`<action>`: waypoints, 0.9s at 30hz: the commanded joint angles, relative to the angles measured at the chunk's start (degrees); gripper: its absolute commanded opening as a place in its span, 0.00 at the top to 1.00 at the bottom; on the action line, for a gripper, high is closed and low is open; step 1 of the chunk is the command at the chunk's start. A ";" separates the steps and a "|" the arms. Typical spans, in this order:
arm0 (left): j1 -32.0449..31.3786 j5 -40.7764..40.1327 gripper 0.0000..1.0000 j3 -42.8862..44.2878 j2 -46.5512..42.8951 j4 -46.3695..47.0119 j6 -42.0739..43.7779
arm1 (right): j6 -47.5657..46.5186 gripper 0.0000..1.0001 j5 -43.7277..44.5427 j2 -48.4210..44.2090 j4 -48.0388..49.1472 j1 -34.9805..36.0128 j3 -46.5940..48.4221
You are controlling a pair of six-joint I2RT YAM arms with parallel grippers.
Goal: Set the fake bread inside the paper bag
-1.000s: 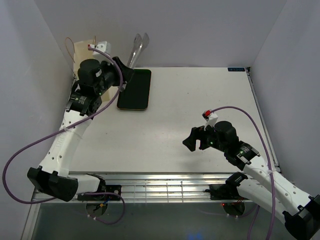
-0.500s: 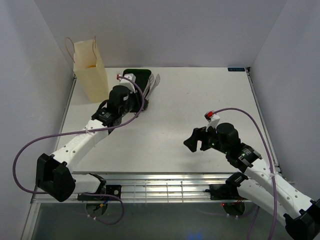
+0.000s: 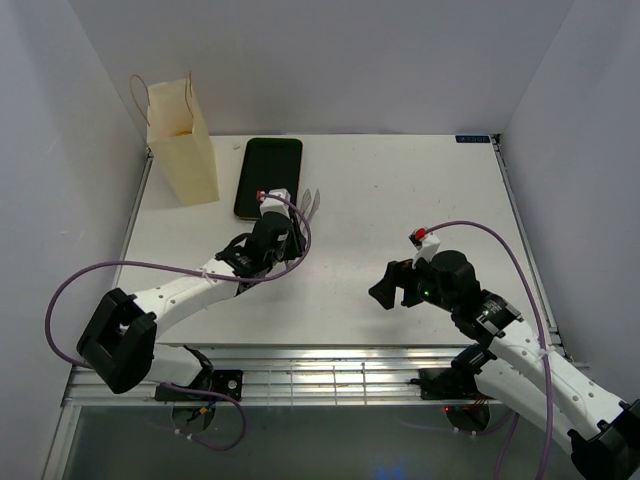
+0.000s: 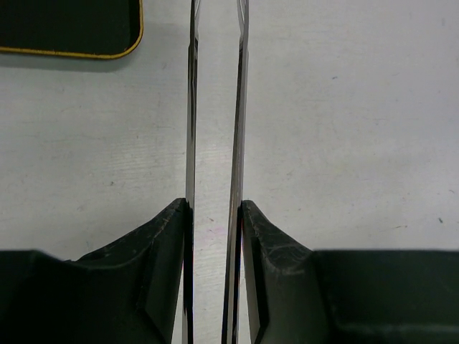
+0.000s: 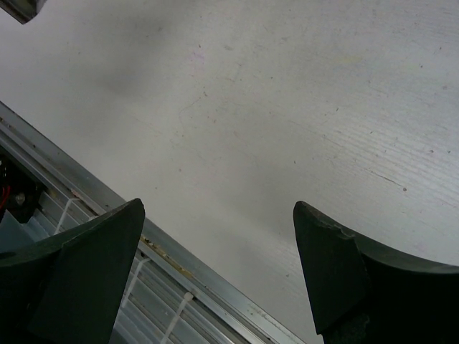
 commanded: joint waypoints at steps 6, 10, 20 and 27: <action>-2.95 -4.97 0.56 -3.76 5.26 7.46 -3.72 | -0.65 0.10 1.39 -0.77 -0.49 -0.34 0.08; -4.44 -5.67 0.56 -3.59 8.34 8.60 -3.80 | -0.83 0.10 1.48 -0.60 -0.67 -0.34 0.16; -5.76 -8.84 0.54 -5.25 14.58 9.74 -2.40 | -1.18 0.10 1.83 0.28 -0.76 -0.34 0.25; -5.85 -7.87 0.52 -6.49 16.61 10.89 -2.40 | -1.18 0.10 1.56 0.81 -0.67 -0.34 0.16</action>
